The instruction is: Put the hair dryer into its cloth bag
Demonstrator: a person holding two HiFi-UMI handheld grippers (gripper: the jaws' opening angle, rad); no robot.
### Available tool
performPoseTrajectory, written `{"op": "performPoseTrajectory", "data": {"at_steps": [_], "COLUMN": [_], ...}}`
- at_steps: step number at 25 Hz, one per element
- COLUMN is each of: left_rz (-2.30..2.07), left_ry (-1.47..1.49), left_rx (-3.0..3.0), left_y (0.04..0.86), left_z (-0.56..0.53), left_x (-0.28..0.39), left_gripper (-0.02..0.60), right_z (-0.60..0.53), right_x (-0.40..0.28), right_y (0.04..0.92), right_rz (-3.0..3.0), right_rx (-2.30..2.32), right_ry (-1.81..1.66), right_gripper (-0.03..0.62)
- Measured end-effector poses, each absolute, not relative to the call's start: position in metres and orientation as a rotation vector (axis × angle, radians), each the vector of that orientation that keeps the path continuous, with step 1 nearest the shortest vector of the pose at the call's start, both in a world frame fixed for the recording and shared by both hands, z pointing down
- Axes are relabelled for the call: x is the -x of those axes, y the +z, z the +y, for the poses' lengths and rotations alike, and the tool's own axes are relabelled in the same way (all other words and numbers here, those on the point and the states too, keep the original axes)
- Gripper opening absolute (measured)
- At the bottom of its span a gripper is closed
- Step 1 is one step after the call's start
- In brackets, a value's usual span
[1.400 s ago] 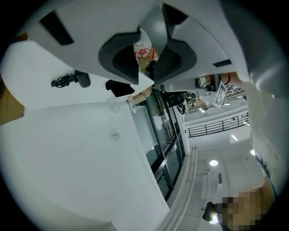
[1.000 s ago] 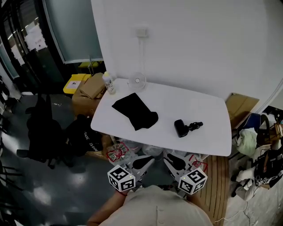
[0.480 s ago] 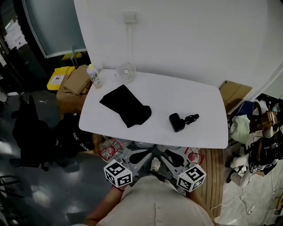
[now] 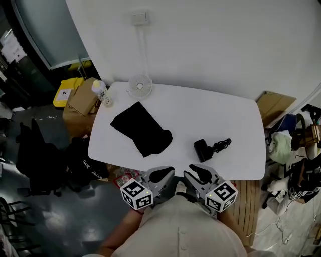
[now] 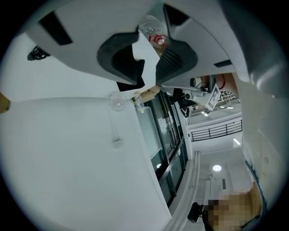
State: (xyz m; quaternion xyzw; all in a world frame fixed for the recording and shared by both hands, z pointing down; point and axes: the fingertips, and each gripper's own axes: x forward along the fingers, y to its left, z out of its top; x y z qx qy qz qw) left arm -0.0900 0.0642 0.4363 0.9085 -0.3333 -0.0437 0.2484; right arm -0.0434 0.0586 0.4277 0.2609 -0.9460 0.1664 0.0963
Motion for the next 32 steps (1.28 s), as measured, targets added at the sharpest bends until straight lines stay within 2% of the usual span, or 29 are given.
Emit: {"op": "performPoseTrajectory", "data": {"at_steps": [9,12,22,24,27,32], "left_rz": [-0.976,-1.024,-1.232,-1.274,-1.319,-1.352], "left_ry": [-0.021,0.018,0.295,0.367,0.508,0.777], "left_rx": [-2.454,-2.46,-2.399,-2.377,-2.336,-2.268], "left_y": [0.455,0.463,0.506,0.516,0.537,0.574], "left_z": [0.006,-0.005,-0.041,-0.05,-0.058,-0.066], "left_x": [0.074,0.074,0.115,0.126,0.143,0.167], "left_gripper": [0.012,0.012,0.014,0.041,0.126,0.157], "right_z": [0.005,-0.007,-0.037,-0.04,-0.044,-0.048], "right_x": [0.023,0.015,0.004,0.004,0.006,0.003], "right_y": [0.441,0.444,0.452,0.454,0.457,0.459], "right_rz": [-2.816,-2.816,-2.79,-2.786,-2.785,-2.77], "right_rx": [-0.624,-0.578,-0.606,-0.611,-0.62,-0.656], "right_ry": [0.495,0.449,0.474,0.482,0.499,0.515], "right_gripper": [0.128,0.064,0.064,0.064,0.064,0.064]}}
